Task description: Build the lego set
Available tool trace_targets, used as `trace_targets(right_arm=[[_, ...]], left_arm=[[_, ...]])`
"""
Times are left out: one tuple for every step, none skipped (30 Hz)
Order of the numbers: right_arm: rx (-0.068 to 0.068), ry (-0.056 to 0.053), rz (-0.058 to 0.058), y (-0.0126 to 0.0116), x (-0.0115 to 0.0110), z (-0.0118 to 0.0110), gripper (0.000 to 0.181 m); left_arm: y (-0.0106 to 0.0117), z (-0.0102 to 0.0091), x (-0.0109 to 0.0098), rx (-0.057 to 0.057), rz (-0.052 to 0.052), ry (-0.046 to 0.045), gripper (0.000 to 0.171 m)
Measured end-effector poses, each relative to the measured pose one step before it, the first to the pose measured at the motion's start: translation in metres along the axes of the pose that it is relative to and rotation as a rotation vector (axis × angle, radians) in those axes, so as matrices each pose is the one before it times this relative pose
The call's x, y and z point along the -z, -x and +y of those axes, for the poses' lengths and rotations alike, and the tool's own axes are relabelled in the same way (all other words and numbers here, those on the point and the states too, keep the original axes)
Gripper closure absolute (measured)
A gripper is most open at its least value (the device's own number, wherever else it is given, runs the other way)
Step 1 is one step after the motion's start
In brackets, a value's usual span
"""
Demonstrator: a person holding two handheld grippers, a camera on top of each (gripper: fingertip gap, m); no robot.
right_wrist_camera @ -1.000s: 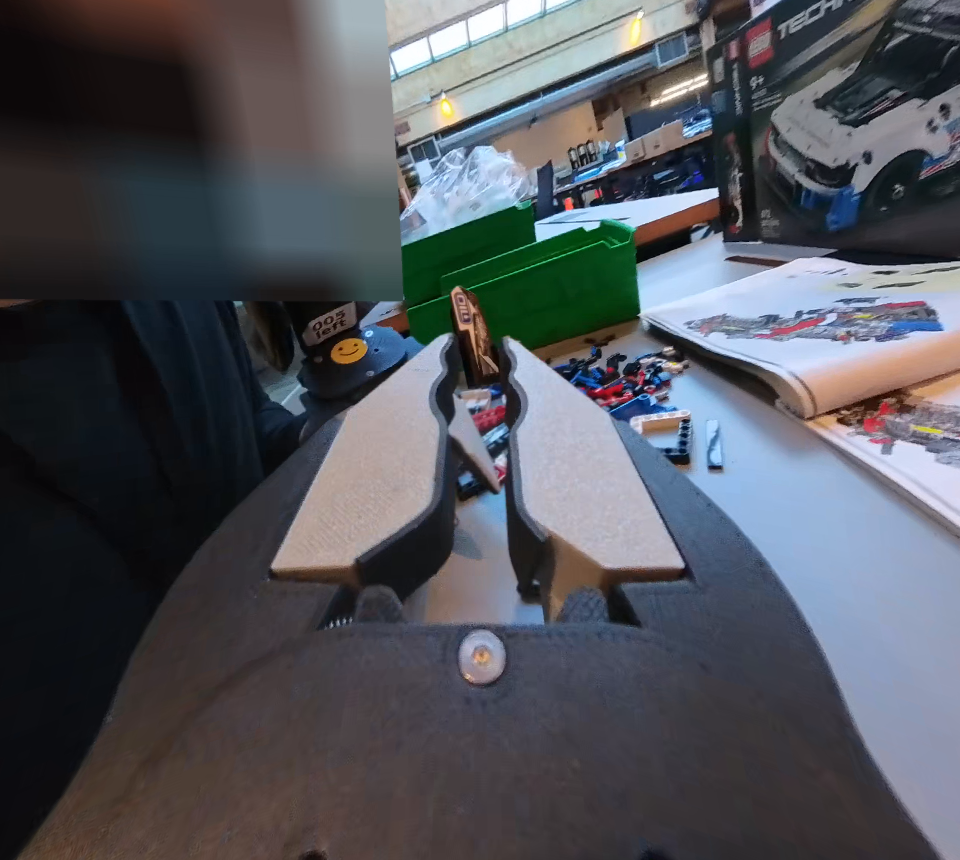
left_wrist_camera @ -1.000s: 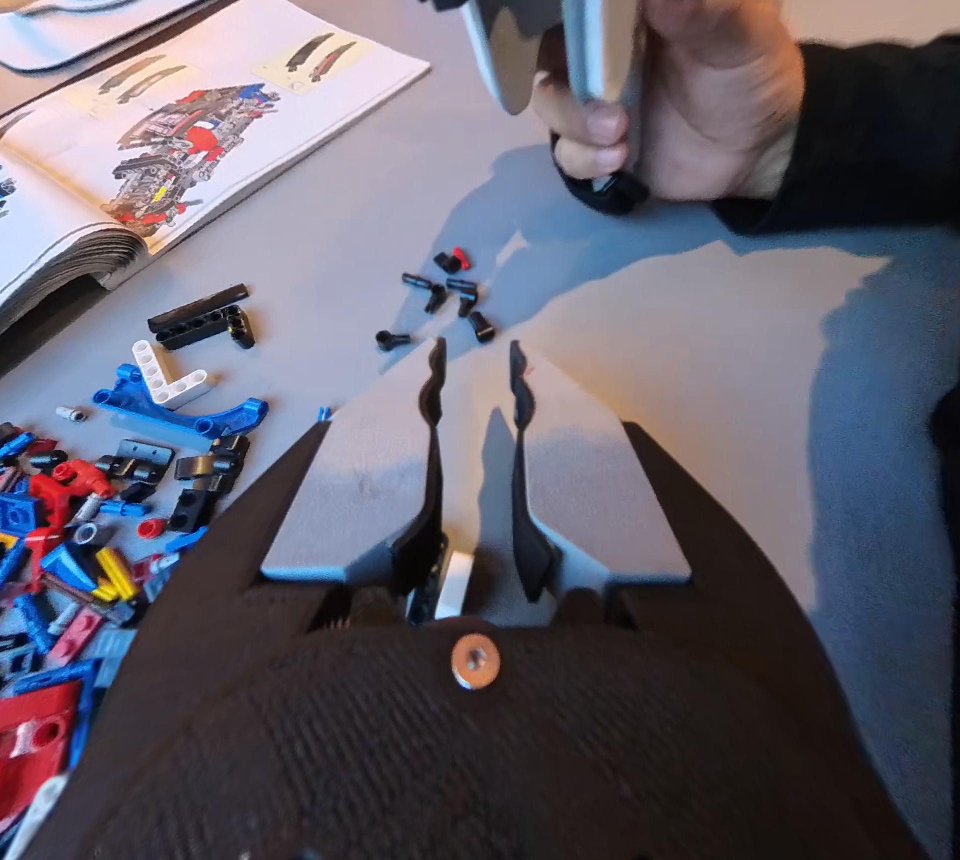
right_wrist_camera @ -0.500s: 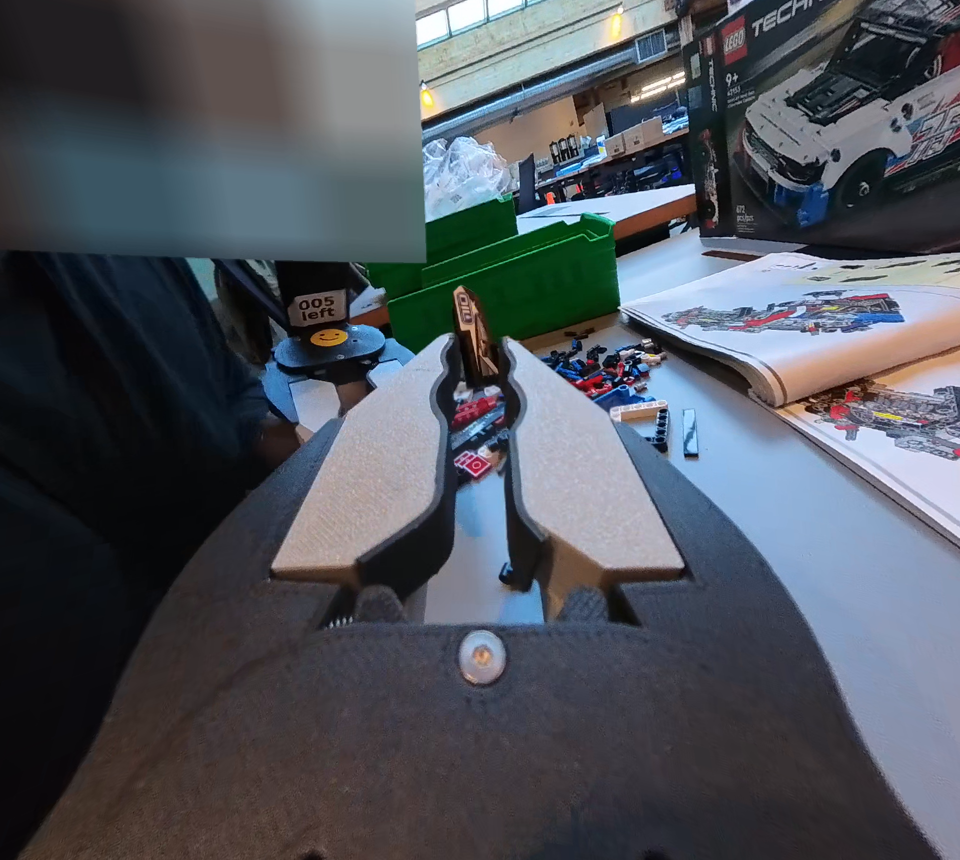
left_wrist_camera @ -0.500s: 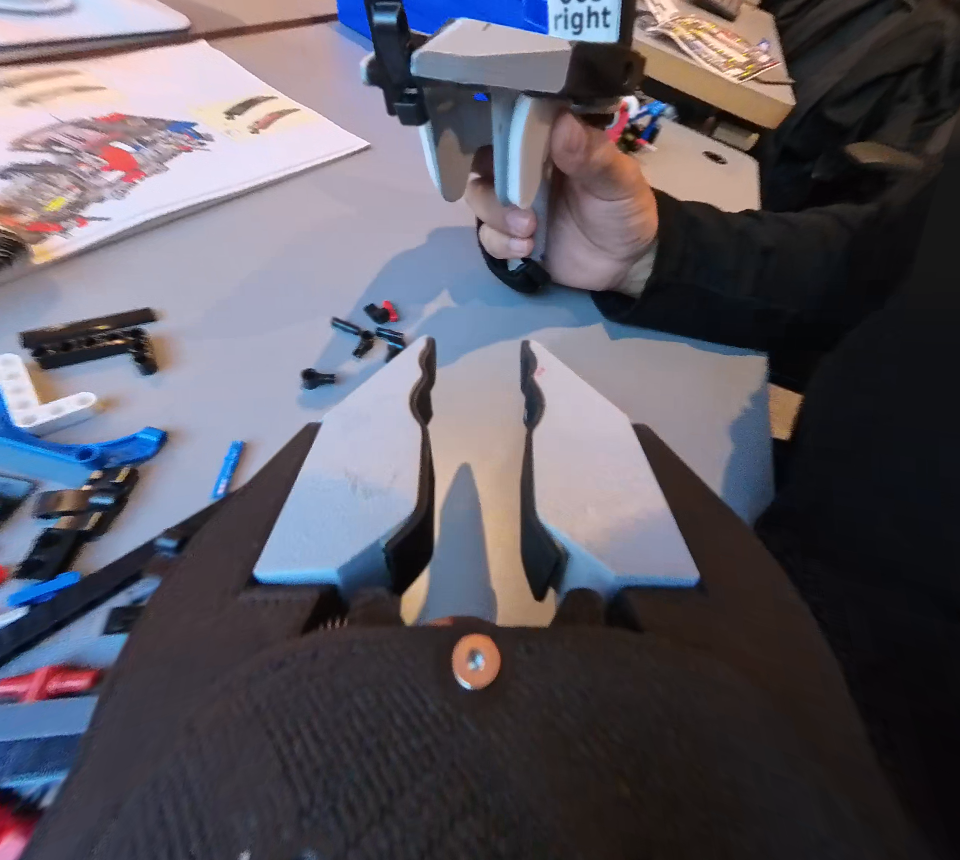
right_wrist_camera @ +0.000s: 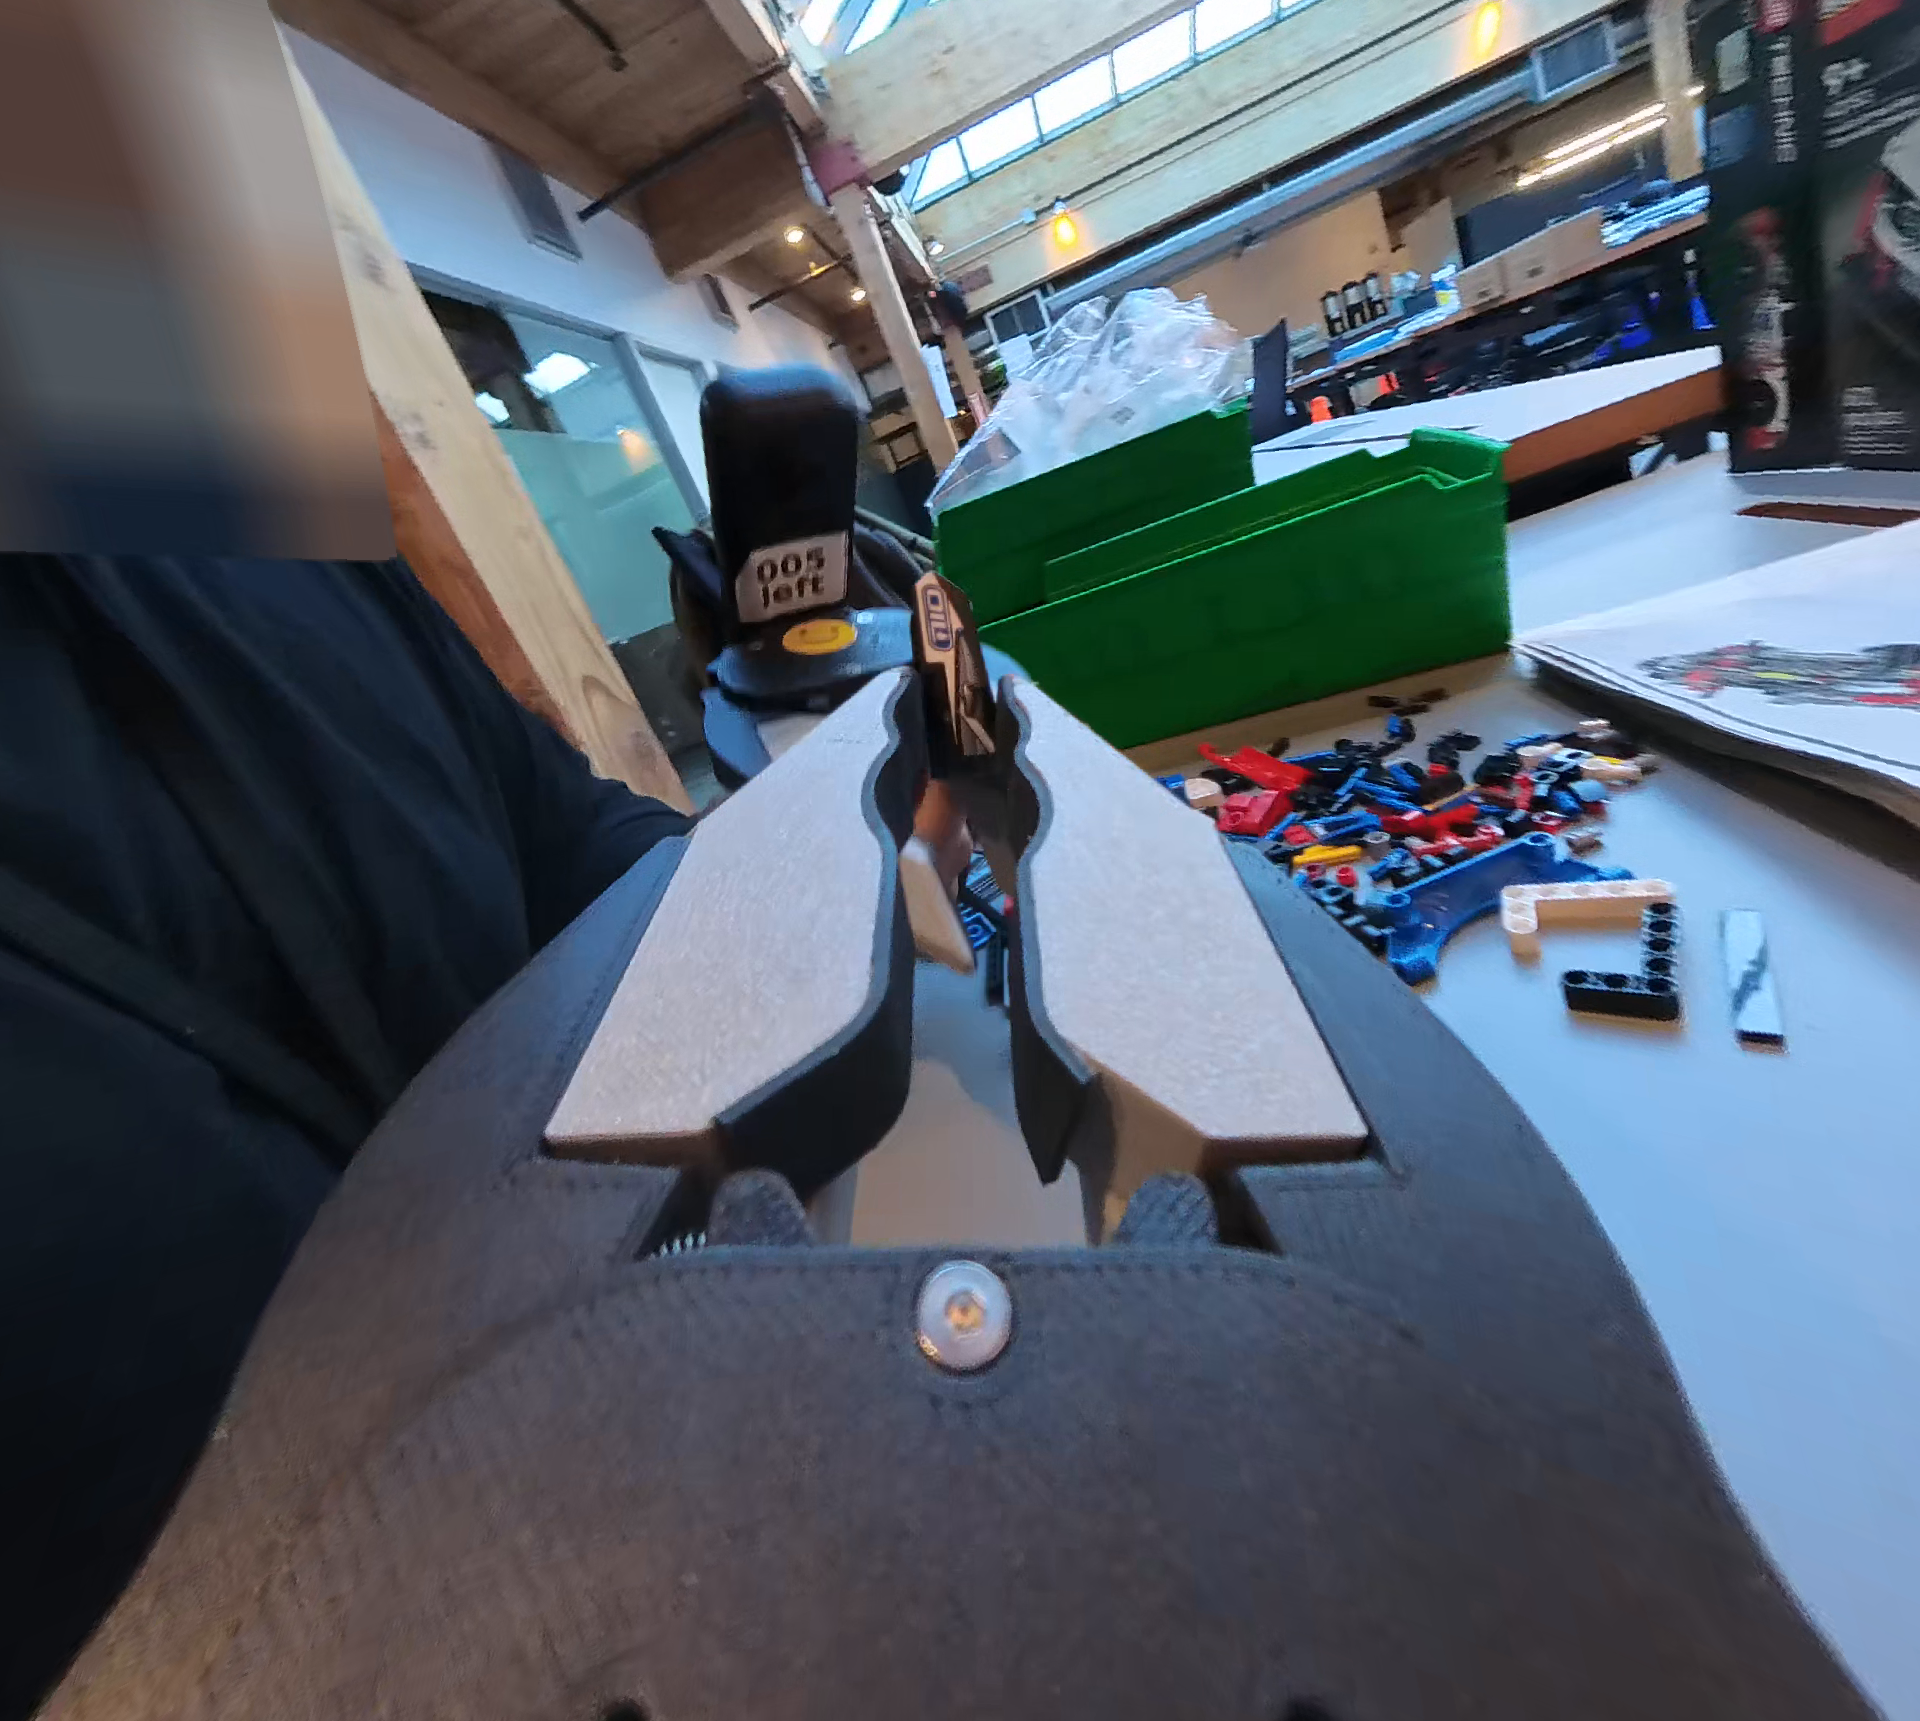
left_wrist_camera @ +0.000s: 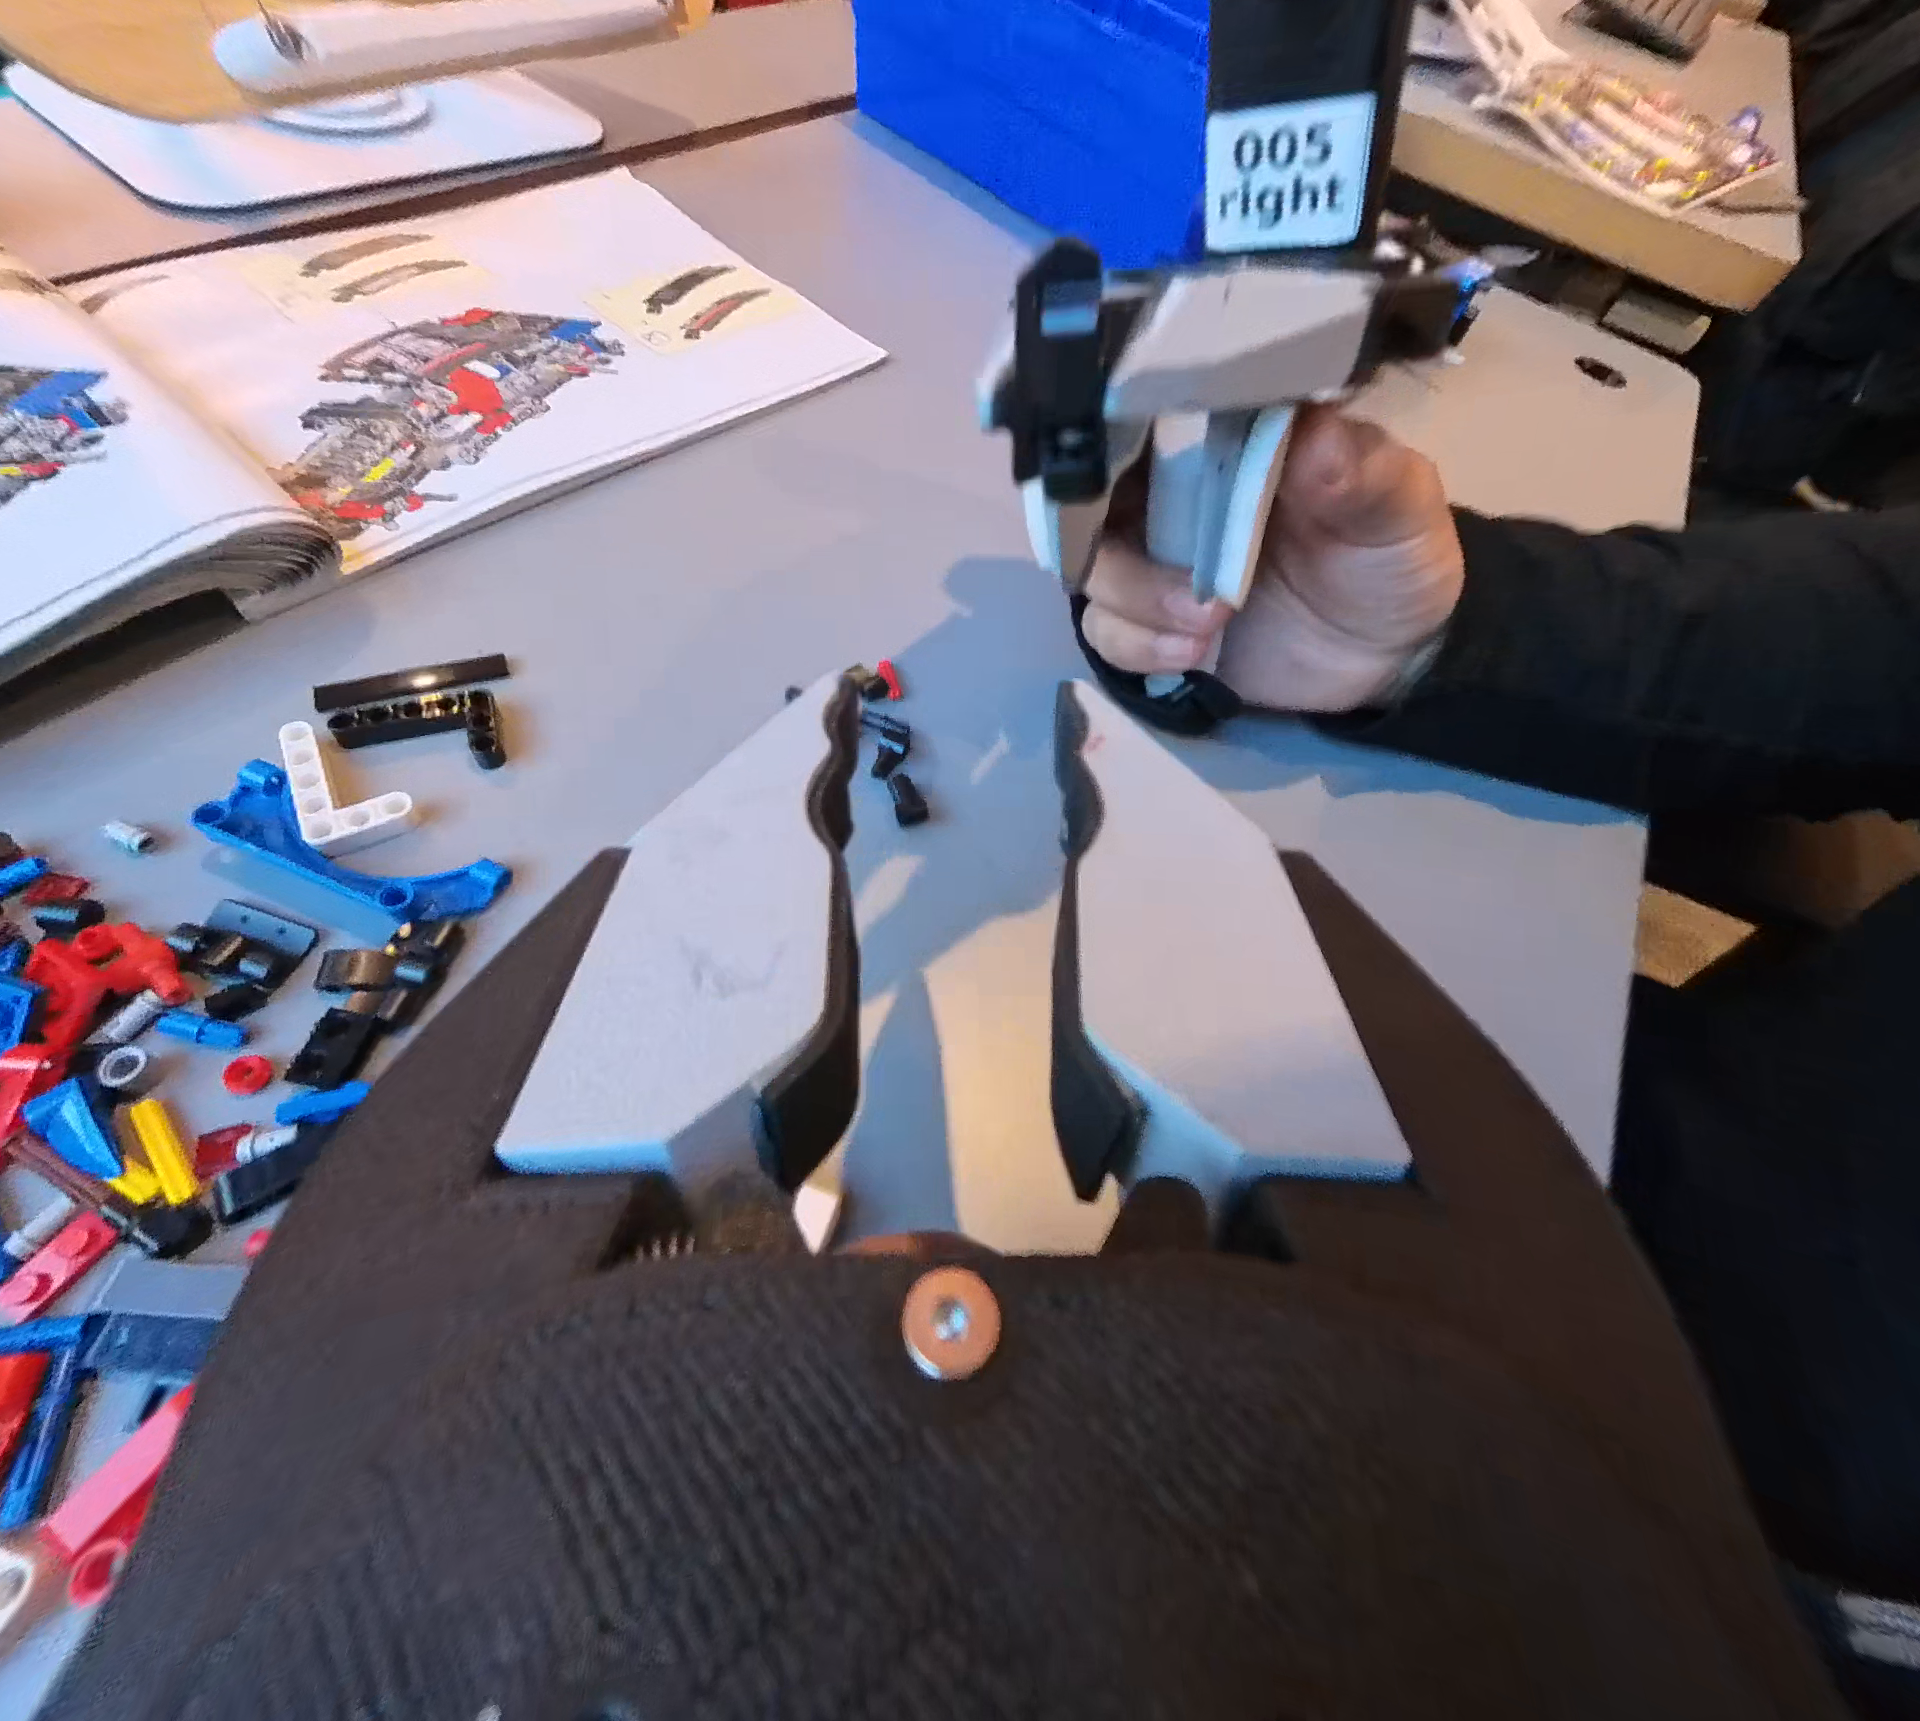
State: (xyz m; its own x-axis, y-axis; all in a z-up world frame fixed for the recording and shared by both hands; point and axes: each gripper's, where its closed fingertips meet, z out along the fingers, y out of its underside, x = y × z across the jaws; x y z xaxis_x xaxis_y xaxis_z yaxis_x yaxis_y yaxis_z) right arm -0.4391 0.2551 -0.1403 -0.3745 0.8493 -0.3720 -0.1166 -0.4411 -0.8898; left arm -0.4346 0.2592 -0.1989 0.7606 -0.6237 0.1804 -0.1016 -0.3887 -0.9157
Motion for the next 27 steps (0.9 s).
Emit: trace_targets(right_arm=[[0.0038,0.0018,-0.0053,0.00216,-0.00095,0.00061,0.172],[0.0014,-0.0011,-0.0039,0.00185,-0.00069,0.00038,0.171],[-0.0024,-0.0033,-0.0031,0.00129,-0.00044,0.00012,0.171],[-0.0058,-0.0059,-0.0047,0.00134,-0.00024,-0.00032,0.172],[-0.0089,-0.0091,-0.0065,0.00126,-0.00013,-0.00088,0.172],[-0.0102,-0.01,-0.0068,0.00111,0.00006,-0.00098,0.172],[-0.0109,-0.0139,-0.0094,0.00126,0.00032,-0.00183,0.172],[-0.0138,-0.0199,-0.0132,0.00176,0.00065,-0.00309,0.172],[-0.0169,-0.018,-0.0146,0.00176,0.00098,-0.00304,0.172],[-0.0172,-0.0175,-0.0165,0.00212,0.00116,-0.00284,0.172],[-0.0149,-0.0164,-0.0121,0.00151,0.00108,-0.00262,0.172],[-0.0111,-0.0141,-0.0069,0.00089,0.00112,-0.00198,0.172],[-0.0077,-0.012,-0.0042,0.00043,0.00108,-0.00167,0.172],[-0.0059,-0.0097,-0.0034,0.0004,0.00088,-0.00145,0.172],[-0.0045,-0.0059,-0.0024,0.00012,0.00056,-0.00102,0.172],[-0.003,-0.0029,-0.0021,-0.00005,0.00031,-0.00063,0.172],[-0.0022,-0.0021,-0.0036,0.00037,0.00011,-0.00047,0.172],[-0.0025,-0.0016,-0.0043,0.00038,-0.00003,-0.00037,0.172],[-0.0018,-0.0006,-0.0024,0.00024,-0.00014,-0.00003,0.172],[0.0004,0.0002,-0.0004,0.00015,-0.00025,0.00024,0.172],[0.0027,0.0021,0.0011,0.00004,-0.00038,0.00055,0.172],[0.0056,0.0032,0.0047,-0.00024,-0.00037,0.00047,0.172],[0.0082,0.0028,0.0067,-0.00041,-0.00033,0.00041,0.172],[0.0084,0.0041,0.0054,-0.00033,-0.00002,0.00028,0.172],[0.0079,0.0054,0.0024,0.00011,0.00019,0.00038,0.172],[0.0065,0.0063,0.0026,0.00002,0.00033,0.00039,0.172],[0.0059,0.006,0.0033,-0.00018,0.00075,0.00041,0.172]], left_arm=[[-0.00179,-0.00579,0.00096,0.0015,0.0023,-0.01724,0.137],[-0.00119,-0.00458,0.00022,-0.001,-0.0008,-0.00716,0.137],[-0.00053,-0.0041,0.00001,-0.0031,-0.0039,-0.00406,0.137],[-0.00041,-0.00468,-0.00011,-0.0029,-0.0042,-0.00854,0.137],[-0.00085,-0.00501,-0.00001,-0.0012,-0.0011,-0.01149,0.137],[-0.00174,-0.00505,-0.00016,0.0011,0.004,-0.0133,0.138],[-0.00254,-0.00388,-0.0005,0.0042,0.0103,-0.00918,0.139],[-0.00342,-0.00322,-0.00097,0.0099,0.0151,-0.00926,0.14],[-0.00374,-0.00316,-0.00072,0.0122,0.0188,-0.0159,0.14],[-0.00342,-0.0022,-0.00103,0.0094,0.017,-0.01281,0.14],[-0.00271,-0.00104,-0.00103,0.005,0.0117,-0.0051,0.14],[-0.00193,-0.00072,-0.00128,0.0,0.0076,-0.00243,0.141],[-0.00166,-0.00047,-0.00121,-0.0014,0.0069,-0.00041,0.141],[-0.00172,-0.00108,-0.00088,-0.0009,0.0072,-0.00346,0.141],[-0.00215,-0.0018,-0.00063,0.0005,0.0114,-0.00836,0.141],[-0.00259,-0.00244,-0.0002,0.0036,0.0152,-0.01194,0.141],[-0.00164,-0.00274,0.00002,0.0056,0.011,-0.01528,0.142],[-0.00072,-0.00201,-0.00022,0.0082,0.008,-0.01178,0.144],[0.00026,-0.00117,-0.00037,0.0126,0.0039,-0.00661,0.145],[0.00029,-0.00061,-0.00042,0.0141,0.0047,-0.00465,0.148],[0.00016,-0.00004,-0.00046,0.0127,0.006,-0.00253,0.152],[-0.00091,0.00027,-0.00031,0.0064,0.0102,-0.00087,0.154],[-0.00105,0.0002,-0.00013,0.0007,0.0066,-0.00182,0.158],[-0.00071,0.0002,0.00016,-0.0049,0.0002,-0.00128,0.16],[0.00004,0.00035,0.00015,-0.0077,-0.0068,0.00144,0.16],[0.0001,0.00075,0.00016,-0.0103,-0.0067,0.00599,0.16],[0.00014,0.00112,0.00039,-0.0104,-0.0044,0.00959,0.16]])
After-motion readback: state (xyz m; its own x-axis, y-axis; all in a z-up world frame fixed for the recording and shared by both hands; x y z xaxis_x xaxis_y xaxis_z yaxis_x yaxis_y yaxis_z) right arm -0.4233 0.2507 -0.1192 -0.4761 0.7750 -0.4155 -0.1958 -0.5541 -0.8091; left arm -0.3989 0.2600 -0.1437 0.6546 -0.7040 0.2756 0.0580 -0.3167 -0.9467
